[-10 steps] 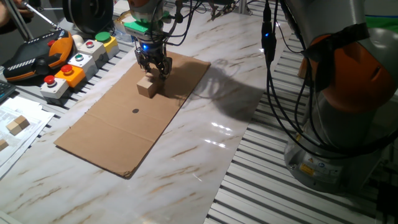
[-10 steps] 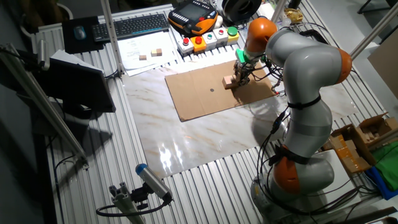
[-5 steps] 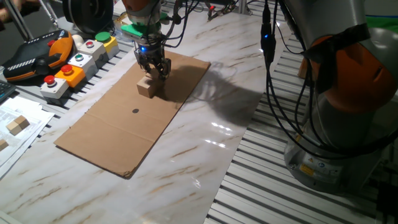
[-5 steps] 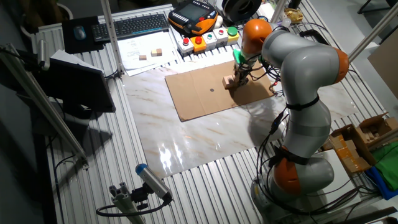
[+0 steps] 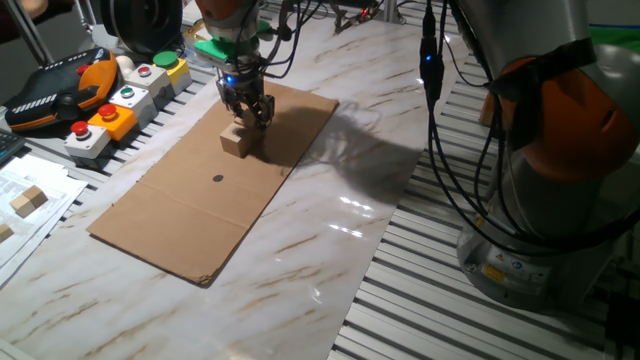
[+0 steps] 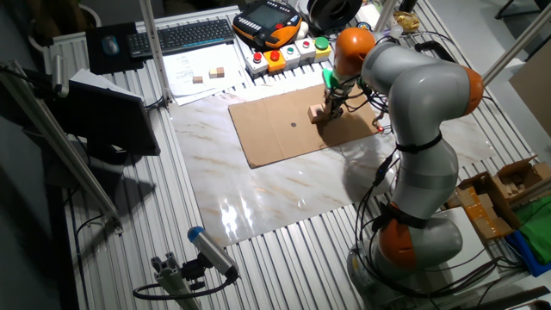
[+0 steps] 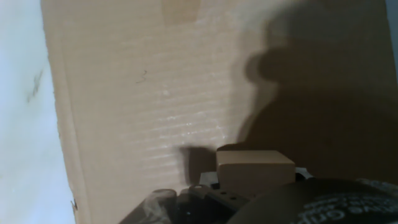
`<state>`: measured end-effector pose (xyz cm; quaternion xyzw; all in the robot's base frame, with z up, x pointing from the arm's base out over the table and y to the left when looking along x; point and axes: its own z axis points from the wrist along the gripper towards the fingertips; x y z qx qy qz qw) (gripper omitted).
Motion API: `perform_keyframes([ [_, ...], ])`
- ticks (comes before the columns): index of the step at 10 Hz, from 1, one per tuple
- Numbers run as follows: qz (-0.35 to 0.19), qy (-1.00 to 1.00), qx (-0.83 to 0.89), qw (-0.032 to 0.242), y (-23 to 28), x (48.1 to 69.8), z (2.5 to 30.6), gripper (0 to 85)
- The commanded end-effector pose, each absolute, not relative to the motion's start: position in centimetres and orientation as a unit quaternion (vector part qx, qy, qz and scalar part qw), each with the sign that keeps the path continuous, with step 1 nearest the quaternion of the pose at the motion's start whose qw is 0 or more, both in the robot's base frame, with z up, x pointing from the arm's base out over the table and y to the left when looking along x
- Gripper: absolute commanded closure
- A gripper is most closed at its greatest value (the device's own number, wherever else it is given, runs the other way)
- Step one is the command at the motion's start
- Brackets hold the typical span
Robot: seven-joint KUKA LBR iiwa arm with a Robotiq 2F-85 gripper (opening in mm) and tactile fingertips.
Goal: Use the gripper to push the small block from left to right
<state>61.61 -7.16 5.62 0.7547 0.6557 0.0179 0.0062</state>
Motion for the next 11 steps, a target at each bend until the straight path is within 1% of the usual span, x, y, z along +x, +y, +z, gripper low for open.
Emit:
perform_keyframes([
  [1,0.02,0.657,0.754,0.001,-7.1,61.6,5.7,84.0],
  [6,0.024,0.67,0.742,-0.014,-5.4,61.9,6.1,84.0],
  [11,0.026,0.67,0.742,-0.007,-3.3,61.8,5.8,84.0],
])
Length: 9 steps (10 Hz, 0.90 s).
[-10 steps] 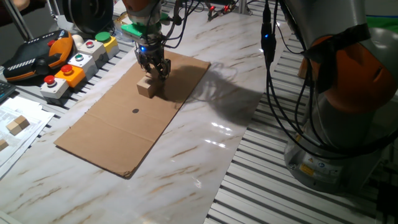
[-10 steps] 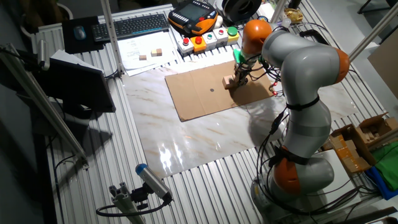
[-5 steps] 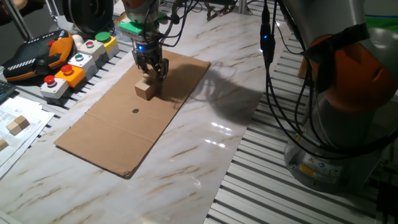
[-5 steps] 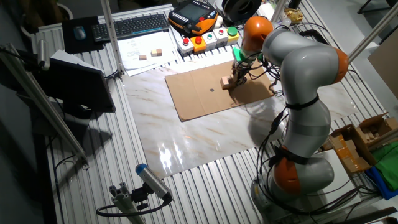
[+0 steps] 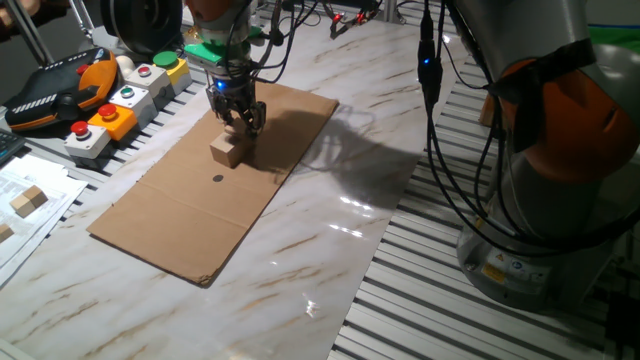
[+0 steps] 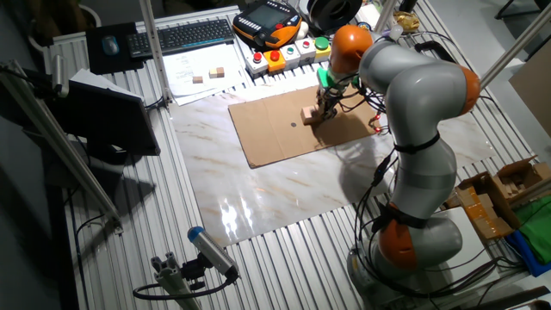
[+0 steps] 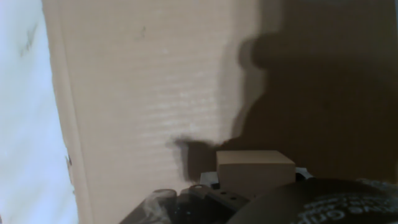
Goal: Use the gripper to push the small block from left to right
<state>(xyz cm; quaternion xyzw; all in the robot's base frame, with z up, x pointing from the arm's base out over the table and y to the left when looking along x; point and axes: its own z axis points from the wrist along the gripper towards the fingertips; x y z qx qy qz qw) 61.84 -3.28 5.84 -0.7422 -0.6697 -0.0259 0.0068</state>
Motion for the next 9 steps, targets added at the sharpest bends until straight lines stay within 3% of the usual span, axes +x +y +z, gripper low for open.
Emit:
perform_keyframes([
  [1,-0.026,-0.664,-0.747,0.006,-3.0,61.9,6.0,84.0],
  [9,-0.023,-0.67,-0.742,0.0,-0.7,62.0,5.7,84.0],
])
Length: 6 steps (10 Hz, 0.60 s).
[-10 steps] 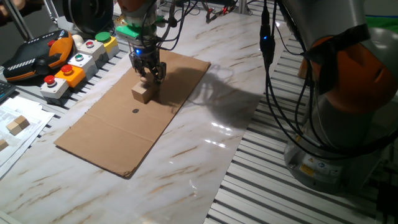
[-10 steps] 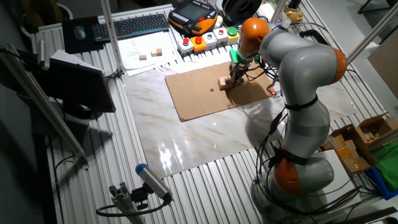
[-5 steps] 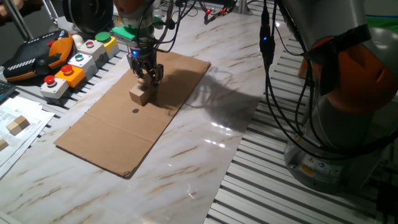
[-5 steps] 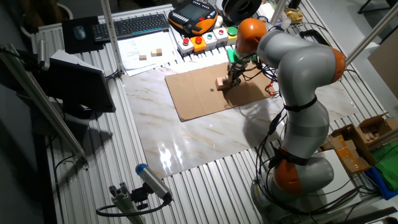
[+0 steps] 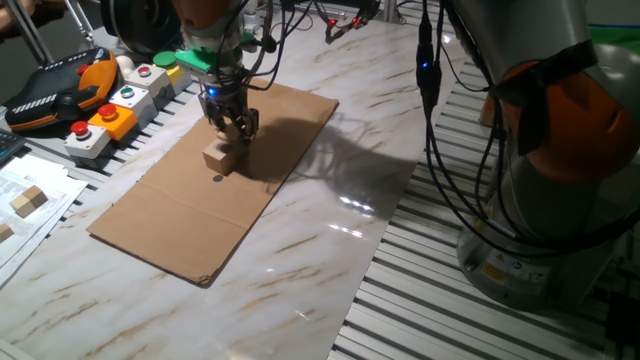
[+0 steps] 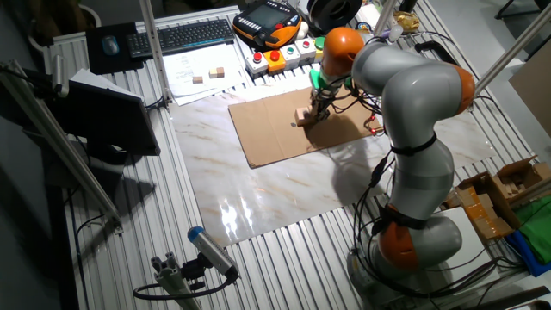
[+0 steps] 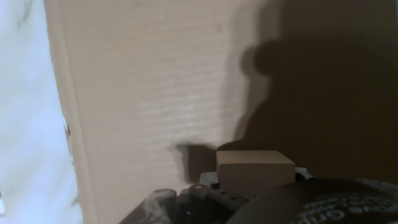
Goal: Use the gripper to push the small block from left to right
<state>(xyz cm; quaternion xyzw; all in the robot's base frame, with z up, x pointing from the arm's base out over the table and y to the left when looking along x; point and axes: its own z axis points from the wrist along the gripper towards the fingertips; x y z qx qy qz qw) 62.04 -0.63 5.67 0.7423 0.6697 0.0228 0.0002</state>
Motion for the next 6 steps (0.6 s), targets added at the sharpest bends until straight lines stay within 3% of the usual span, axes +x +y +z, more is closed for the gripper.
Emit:
perform_keyframes([
  [1,0.021,0.671,0.741,0.002,-0.4,62.0,5.6,84.0],
  [6,0.023,0.677,0.736,-0.003,0.8,62.2,5.8,84.0],
])
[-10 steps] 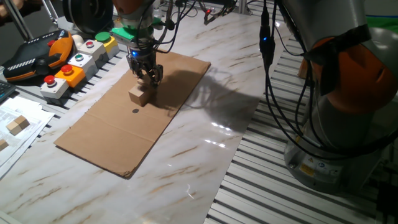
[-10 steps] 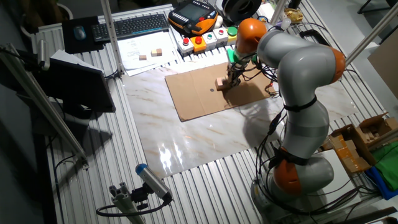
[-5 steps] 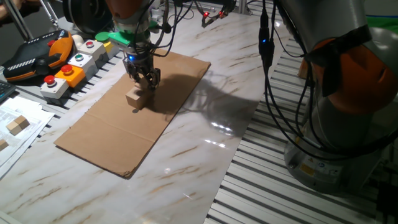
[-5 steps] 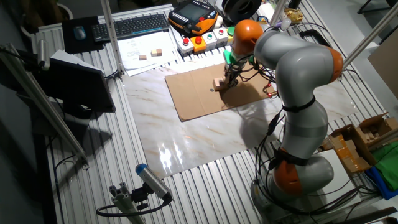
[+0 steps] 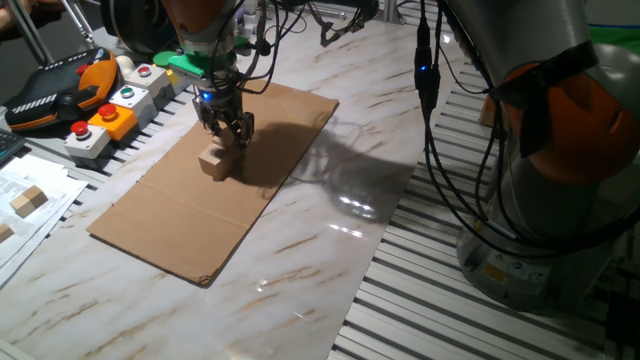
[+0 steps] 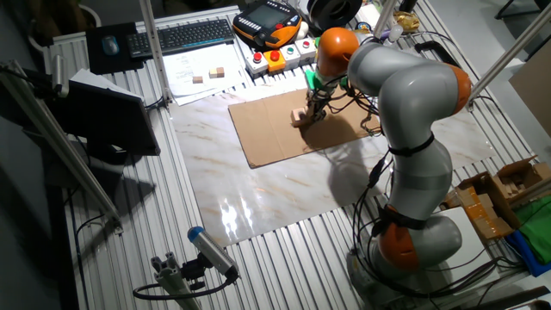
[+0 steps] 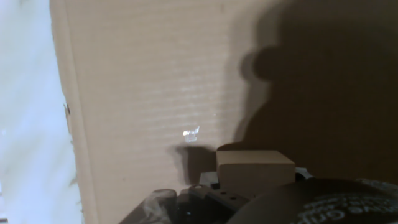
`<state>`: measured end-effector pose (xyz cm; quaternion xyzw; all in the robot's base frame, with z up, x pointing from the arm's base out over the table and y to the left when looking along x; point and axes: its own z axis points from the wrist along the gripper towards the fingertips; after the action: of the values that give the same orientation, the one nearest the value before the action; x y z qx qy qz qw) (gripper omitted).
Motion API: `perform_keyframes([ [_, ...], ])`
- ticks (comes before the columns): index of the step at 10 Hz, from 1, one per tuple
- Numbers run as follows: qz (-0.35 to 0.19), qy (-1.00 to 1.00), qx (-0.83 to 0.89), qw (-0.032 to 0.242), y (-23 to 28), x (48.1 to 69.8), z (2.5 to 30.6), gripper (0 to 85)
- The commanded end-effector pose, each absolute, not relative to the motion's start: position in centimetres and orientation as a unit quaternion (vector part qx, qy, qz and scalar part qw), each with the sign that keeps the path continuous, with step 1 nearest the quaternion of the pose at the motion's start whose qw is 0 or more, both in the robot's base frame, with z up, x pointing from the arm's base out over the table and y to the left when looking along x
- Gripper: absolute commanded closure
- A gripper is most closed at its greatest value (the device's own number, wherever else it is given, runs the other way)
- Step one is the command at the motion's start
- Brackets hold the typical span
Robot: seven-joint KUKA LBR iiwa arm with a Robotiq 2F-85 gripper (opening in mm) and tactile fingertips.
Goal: Use the gripper to push the small block from left to right
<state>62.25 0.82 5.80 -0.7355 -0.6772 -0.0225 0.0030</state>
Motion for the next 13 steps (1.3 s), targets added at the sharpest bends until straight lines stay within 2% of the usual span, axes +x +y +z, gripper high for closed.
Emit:
perform_keyframes([
  [1,-0.021,-0.678,-0.735,0.002,1.1,62.3,5.8,84.0],
  [13,-0.021,-0.69,-0.723,-0.006,5.1,62.2,6.0,84.0],
])
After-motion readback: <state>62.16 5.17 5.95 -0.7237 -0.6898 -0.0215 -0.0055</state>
